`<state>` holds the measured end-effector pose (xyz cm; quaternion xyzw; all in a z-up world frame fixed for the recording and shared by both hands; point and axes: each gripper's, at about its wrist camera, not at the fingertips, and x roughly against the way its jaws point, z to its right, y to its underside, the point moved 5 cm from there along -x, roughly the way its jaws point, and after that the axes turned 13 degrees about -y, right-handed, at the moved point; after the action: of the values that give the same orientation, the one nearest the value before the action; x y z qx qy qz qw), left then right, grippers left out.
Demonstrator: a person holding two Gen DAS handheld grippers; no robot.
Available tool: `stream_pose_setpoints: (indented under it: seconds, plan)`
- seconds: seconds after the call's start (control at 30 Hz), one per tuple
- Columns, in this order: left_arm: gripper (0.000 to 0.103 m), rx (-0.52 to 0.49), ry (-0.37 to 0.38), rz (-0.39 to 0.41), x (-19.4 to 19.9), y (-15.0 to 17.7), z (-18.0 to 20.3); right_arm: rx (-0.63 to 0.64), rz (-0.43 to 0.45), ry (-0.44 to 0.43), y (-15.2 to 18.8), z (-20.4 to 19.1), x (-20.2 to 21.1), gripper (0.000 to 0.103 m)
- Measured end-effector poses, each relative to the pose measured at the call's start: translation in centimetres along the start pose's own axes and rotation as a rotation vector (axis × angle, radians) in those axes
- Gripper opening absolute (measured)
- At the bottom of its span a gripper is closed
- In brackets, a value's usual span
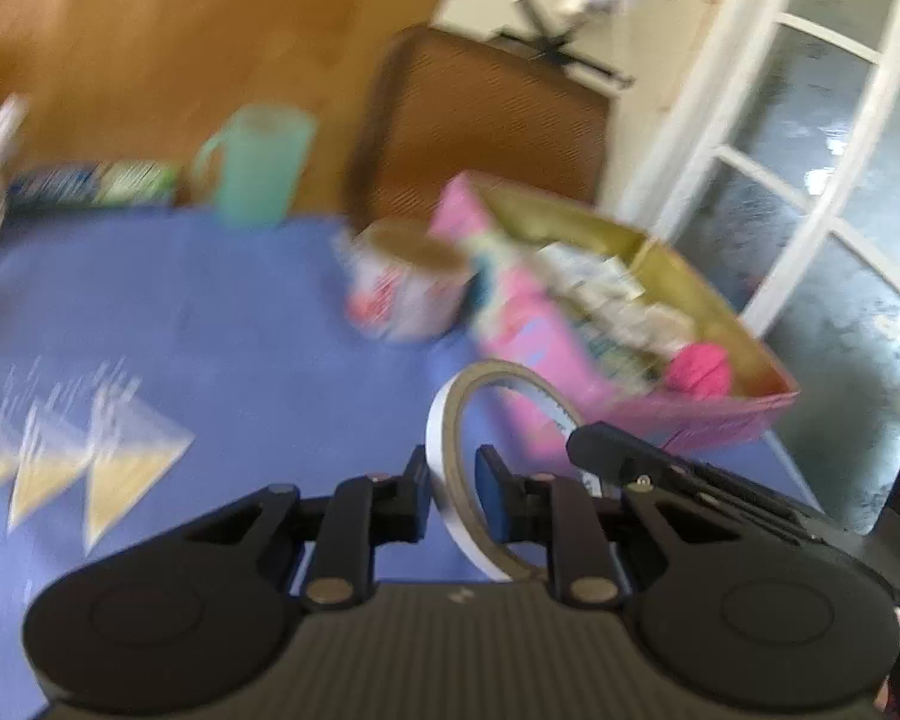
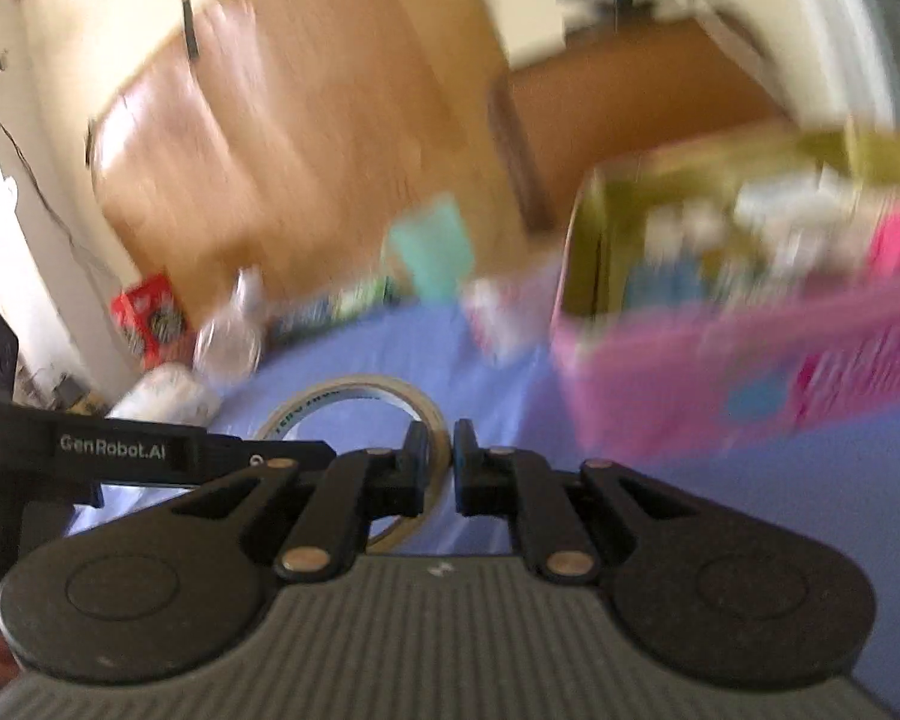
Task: Organize soft objects
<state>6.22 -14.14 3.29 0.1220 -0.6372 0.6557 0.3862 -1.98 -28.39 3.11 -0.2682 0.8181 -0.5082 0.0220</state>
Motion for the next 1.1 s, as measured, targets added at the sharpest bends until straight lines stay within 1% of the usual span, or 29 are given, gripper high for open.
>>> stream_pose_setpoints:
  seconds: [0.1, 0.2, 0.23, 0.27, 0.3, 0.33, 0.37, 0.4, 0.43, 0.47, 0.5, 0.53, 0.6, 0.7, 0.73, 0.77, 0.83, 0.93, 1.03, 1.1]
  plan:
    - [0.017, -0.077, 0.027, 0.041, -0.9, -2.5, 3.8, 0.062, 0.086, 0.071, -2.4, 1.8, 1.7, 0.011]
    - [0.019, -0.166, 0.054, 0.093, -2.6, -4.7, 8.3, 0.076, 0.142, 0.155, -4.6, 4.8, 3.1, 0.011]
    - [0.021, -0.189, 0.058, 0.099, -3.4, -5.4, 9.6, 0.077, 0.154, 0.185, -5.3, 6.0, 3.3, 0.011]
    - [0.032, -0.214, 0.056, 0.104, -4.5, -6.1, 10.9, 0.077, 0.162, 0.215, -5.9, 7.3, 3.4, 0.011]
    - [0.044, -0.245, 0.038, 0.11, -5.8, -6.9, 12.2, 0.087, 0.171, 0.263, -6.7, 8.9, 3.3, 0.011]
    - [0.059, -0.262, -0.004, 0.124, -7.0, -7.5, 13.2, 0.113, 0.169, 0.314, -7.3, 10.4, 2.9, 0.012]
    - [0.059, -0.274, -0.065, 0.142, -8.2, -8.0, 13.9, 0.145, 0.15, 0.376, -7.8, 12.2, 2.5, 0.014]
    - [0.059, -0.291, -0.116, 0.143, -9.2, -8.2, 14.3, 0.169, 0.097, 0.441, -8.0, 14.3, 1.6, 0.019]
    - [0.059, -0.289, -0.143, 0.132, -9.6, -8.1, 14.4, 0.16, 0.071, 0.486, -7.9, 16.0, 1.4, 0.028]
    - [0.059, -0.264, -0.143, 0.12, -9.7, -8.0, 14.1, 0.132, 0.076, 0.498, -7.9, 16.9, 1.7, 0.028]
    - [0.059, -0.231, -0.112, 0.113, -9.3, -7.7, 13.5, 0.1, 0.095, 0.469, -7.9, 17.3, 2.4, 0.028]
    - [0.059, -0.217, -0.097, 0.112, -8.8, -7.4, 12.9, 0.081, 0.118, 0.447, -7.8, 17.2, 3.2, 0.028]
    - [0.06, -0.218, -0.126, 0.118, -7.9, -6.9, 11.9, 0.085, 0.154, 0.437, -7.5, 16.5, 4.4, 0.028]
    - [0.063, -0.225, -0.152, 0.133, -6.6, -6.3, 10.8, 0.053, 0.196, 0.386, -7.1, 14.8, 5.7, 0.028]
    - [0.066, -0.226, -0.159, 0.137, -6.1, -6.0, 10.5, 0.038, 0.211, 0.363, -6.9, 14.1, 6.0, 0.029]
    - [0.075, -0.228, -0.166, 0.142, -5.6, -5.8, 10.3, 0.028, 0.224, 0.347, -6.7, 13.4, 6.3, 0.03]
    - [0.084, -0.228, -0.178, 0.158, -4.6, -5.4, 10.0, 0.012, 0.244, 0.325, -6.2, 12.1, 6.6, 0.033]
    - [0.091, -0.226, -0.192, 0.162, -3.1, -4.5, 9.4, -0.026, 0.257, 0.291, -5.8, 10.5, 6.9, 0.034]
    - [0.103, -0.214, -0.216, 0.181, -1.3, -3.5, 8.4, -0.064, 0.25, 0.272, -5.3, 9.1, 7.2, 0.034]
    - [0.103, -0.193, -0.248, 0.205, -0.1, -2.9, 7.5, -0.087, 0.237, 0.26, -4.9, 8.2, 7.4, 0.035]
